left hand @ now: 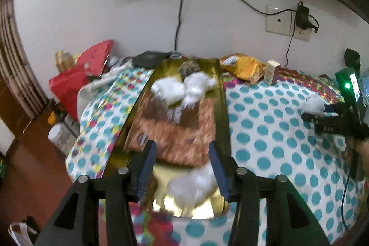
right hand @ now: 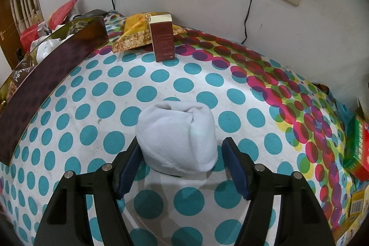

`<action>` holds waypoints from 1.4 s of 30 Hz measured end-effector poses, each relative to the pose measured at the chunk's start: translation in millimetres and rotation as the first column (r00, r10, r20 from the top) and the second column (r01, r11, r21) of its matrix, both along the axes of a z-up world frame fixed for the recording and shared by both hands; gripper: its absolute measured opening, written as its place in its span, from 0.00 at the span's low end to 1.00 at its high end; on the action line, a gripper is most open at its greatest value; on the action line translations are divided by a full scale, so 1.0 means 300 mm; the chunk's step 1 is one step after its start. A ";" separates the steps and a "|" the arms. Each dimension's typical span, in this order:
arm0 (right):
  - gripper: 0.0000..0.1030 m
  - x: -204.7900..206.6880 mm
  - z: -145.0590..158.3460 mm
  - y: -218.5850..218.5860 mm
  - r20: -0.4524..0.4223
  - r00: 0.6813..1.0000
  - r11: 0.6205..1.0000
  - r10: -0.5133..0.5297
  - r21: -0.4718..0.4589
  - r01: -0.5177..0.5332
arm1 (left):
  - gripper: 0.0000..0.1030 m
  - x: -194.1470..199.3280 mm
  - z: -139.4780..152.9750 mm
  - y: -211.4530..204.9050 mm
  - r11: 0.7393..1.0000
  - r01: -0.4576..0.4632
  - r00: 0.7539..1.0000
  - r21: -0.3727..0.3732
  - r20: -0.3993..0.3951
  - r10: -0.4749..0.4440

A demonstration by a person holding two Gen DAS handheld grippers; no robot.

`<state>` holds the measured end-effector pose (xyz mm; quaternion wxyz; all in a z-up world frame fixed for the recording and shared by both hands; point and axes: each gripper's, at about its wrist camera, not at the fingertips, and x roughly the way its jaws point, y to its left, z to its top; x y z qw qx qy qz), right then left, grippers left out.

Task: Organize objects
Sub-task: 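Withdraw the left gripper from the tray, then carry the white rolled towel into the gold tray and open the right gripper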

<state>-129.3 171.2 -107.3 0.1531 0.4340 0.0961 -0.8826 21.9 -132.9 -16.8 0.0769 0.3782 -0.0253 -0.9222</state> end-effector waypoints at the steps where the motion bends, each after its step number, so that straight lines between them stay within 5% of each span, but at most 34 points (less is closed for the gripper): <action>1: 0.64 0.000 0.000 -0.001 0.001 1.000 1.000 0.000 -0.002 0.000 | 0.48 0.024 -0.010 -0.010 1.000 -0.015 1.000 0.021 0.013 0.015; 4: 0.64 0.002 0.001 -0.003 0.003 1.000 1.000 -0.001 -0.004 0.001 | 0.48 0.095 -0.023 -0.033 0.995 -0.027 0.999 0.095 0.029 0.025; 12: 0.64 -0.001 0.000 -0.007 0.009 0.999 0.998 -0.054 -0.012 0.054 | 0.48 0.168 -0.012 -0.053 0.994 0.000 1.000 0.106 0.007 -0.001; 15: 0.55 0.000 0.008 -0.032 0.018 0.997 0.997 -0.079 -0.007 0.079 | 0.48 0.173 -0.007 -0.076 0.993 -0.003 1.000 0.122 -0.001 0.003; 20: 0.55 0.021 0.023 -0.118 -0.007 0.999 0.998 -0.034 0.054 0.034 | 0.49 0.192 -0.010 -0.098 0.992 0.004 1.000 0.125 -0.017 -0.002; 24: 0.55 0.049 0.071 -0.176 -0.026 1.000 1.000 -0.004 0.008 0.004 | 0.49 0.204 0.001 -0.099 0.995 0.019 0.999 0.097 -0.045 -0.014; 33: 0.55 0.098 0.269 -0.529 -0.099 0.973 0.972 0.208 -0.089 -0.217 | 0.50 0.218 0.026 -0.161 0.990 -0.008 0.997 0.137 -0.069 0.018; 42: 0.55 0.102 0.286 -0.853 -0.047 0.935 0.933 0.352 -0.062 -0.354 | 0.51 0.244 0.028 -0.243 0.981 -0.064 0.995 0.181 -0.069 0.077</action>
